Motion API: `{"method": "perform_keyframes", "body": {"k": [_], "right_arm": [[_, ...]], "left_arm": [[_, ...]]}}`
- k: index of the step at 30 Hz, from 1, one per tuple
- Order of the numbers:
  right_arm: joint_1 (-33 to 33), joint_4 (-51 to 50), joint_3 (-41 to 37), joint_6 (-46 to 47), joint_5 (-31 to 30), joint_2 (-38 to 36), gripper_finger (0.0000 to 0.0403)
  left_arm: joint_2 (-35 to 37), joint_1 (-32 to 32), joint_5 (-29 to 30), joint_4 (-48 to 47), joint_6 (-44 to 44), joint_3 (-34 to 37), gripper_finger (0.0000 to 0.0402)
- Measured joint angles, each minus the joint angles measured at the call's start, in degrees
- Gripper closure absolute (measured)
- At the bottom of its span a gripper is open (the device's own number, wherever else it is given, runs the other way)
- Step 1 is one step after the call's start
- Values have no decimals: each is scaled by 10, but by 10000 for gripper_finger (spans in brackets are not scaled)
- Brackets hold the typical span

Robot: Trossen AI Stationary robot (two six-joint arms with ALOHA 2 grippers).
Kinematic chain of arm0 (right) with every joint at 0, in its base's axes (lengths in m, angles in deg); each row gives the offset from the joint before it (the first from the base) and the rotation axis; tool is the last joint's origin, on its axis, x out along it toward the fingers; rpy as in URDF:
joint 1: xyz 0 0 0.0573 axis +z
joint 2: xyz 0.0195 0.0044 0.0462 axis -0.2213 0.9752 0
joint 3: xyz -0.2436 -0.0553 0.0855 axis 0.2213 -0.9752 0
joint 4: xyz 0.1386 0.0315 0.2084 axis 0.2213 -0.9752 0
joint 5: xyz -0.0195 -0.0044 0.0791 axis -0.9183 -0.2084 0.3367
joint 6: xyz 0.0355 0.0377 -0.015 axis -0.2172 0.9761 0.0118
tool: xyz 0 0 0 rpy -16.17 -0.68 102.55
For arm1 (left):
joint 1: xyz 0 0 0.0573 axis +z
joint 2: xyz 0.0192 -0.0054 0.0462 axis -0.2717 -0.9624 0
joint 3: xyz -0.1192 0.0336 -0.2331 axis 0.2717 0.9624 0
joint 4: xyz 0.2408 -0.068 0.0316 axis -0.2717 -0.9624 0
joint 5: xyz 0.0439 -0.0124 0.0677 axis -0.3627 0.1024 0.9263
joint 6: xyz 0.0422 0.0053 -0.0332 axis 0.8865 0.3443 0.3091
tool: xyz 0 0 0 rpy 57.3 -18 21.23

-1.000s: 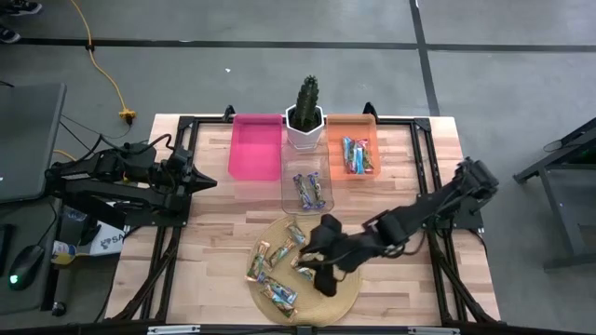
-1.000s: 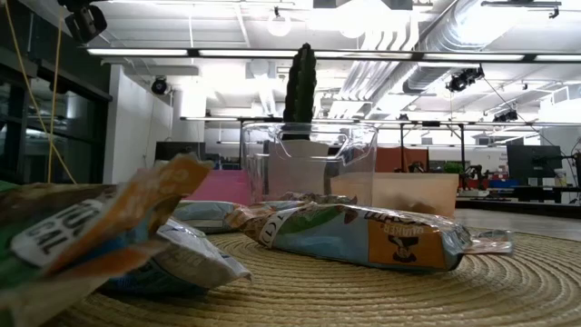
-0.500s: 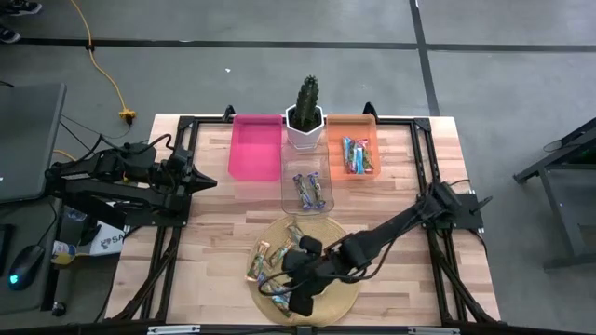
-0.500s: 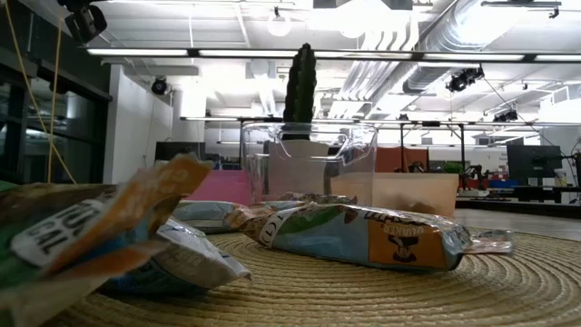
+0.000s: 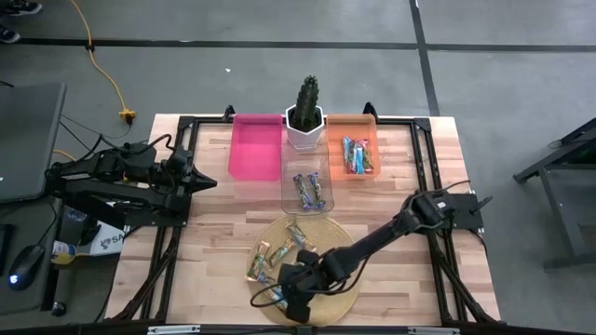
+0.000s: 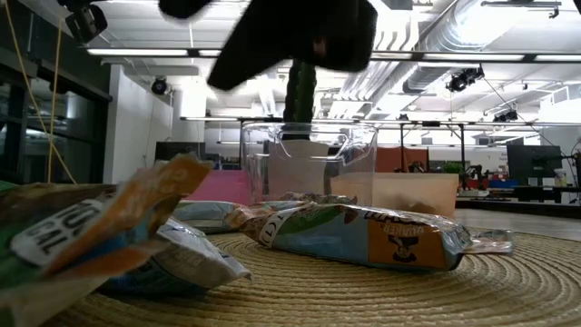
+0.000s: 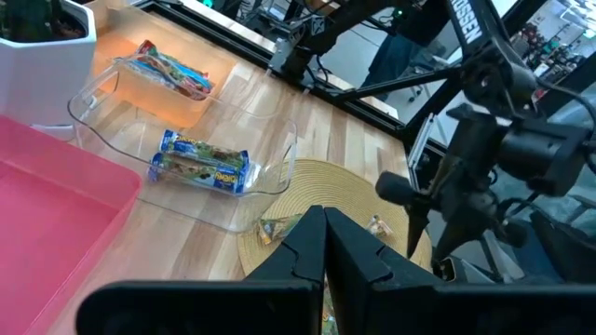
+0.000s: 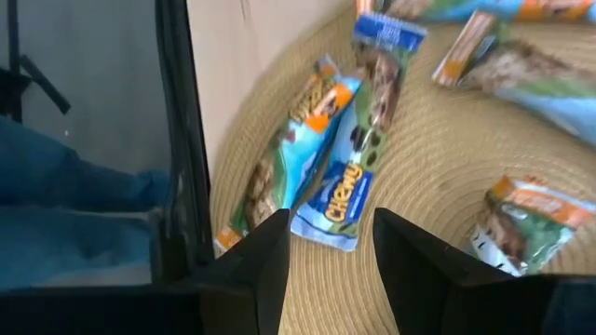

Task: Pick and place Granola Bars by type
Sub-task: Put the yellow granola bar into the pink bin

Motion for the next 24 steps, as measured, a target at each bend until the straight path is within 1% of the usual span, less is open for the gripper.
{"method": "perform_keyframes", "body": {"k": [3,8,11,15,17,24], "right_arm": [[4,1,0,-1,-4,4,263],[9,-7,0,-2,-30,7,263],[9,-54,0,45,-59,7,263],[7,-131,0,129,-61,7,263],[7,-158,0,155,-60,7,263],[7,-159,0,162,-50,7,263]], "left_arm": [[0,0,0,0,1,0,401],[0,0,0,0,1,0,401],[0,0,0,0,1,0,401],[0,0,0,0,1,0,401],[0,0,0,0,1,0,401],[0,0,0,0,1,0,401]]}}
